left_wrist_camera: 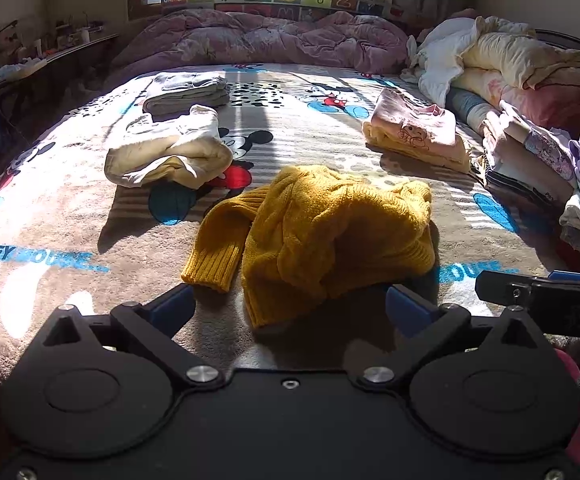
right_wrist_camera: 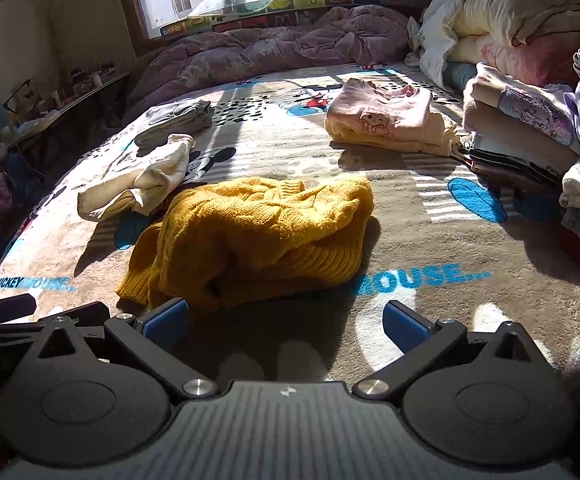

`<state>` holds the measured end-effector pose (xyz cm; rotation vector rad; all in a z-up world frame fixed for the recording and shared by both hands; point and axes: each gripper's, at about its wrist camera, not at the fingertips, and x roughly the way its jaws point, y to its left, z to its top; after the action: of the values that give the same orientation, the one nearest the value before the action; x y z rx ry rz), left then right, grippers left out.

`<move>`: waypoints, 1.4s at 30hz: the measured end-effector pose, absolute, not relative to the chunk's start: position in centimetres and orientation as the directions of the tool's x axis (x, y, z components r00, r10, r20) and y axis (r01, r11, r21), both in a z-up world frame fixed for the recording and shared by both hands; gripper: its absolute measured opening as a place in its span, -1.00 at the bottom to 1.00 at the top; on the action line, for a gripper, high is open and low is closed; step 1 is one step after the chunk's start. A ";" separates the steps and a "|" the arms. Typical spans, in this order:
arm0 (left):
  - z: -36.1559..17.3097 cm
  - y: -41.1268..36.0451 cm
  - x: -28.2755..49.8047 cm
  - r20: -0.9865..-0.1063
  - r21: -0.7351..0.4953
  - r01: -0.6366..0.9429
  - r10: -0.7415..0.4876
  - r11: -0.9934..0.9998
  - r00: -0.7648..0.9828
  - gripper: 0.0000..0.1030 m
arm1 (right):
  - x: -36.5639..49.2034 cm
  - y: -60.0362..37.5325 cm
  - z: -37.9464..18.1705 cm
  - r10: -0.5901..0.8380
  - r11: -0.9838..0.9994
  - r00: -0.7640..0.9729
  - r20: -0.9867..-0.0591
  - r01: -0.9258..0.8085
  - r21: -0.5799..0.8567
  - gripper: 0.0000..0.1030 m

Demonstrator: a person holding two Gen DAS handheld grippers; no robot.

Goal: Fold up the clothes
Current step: 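Move both grippers toward the crumpled yellow knit sweater, then grasp the yellow sweater's ribbed edge with the left gripper while the right gripper grasps beside it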

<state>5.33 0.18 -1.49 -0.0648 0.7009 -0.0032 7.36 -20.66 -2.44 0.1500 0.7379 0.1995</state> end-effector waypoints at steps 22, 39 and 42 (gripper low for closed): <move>-3.6 4.8 15.1 -0.663 -0.131 0.095 -0.158 0.987 0.732 0.99 | 12.9 -25.0 -7.0 0.431 0.847 0.744 -0.511 -0.137 0.514 0.99; -6.4 4.1 37.2 -0.761 -0.230 0.322 -0.376 0.919 0.528 0.29 | 28.0 -30.2 -12.6 0.450 0.787 0.725 -0.521 -0.047 0.615 0.82; -7.5 2.8 40.0 -0.794 -0.238 0.373 -0.401 0.897 0.457 0.29 | 29.9 -30.5 -13.0 0.426 0.811 0.745 -0.512 -0.063 0.582 0.78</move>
<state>39.99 2.77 -7.51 -0.0314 0.9871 -0.4774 29.93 -30.53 -12.99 0.5714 0.6833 0.2844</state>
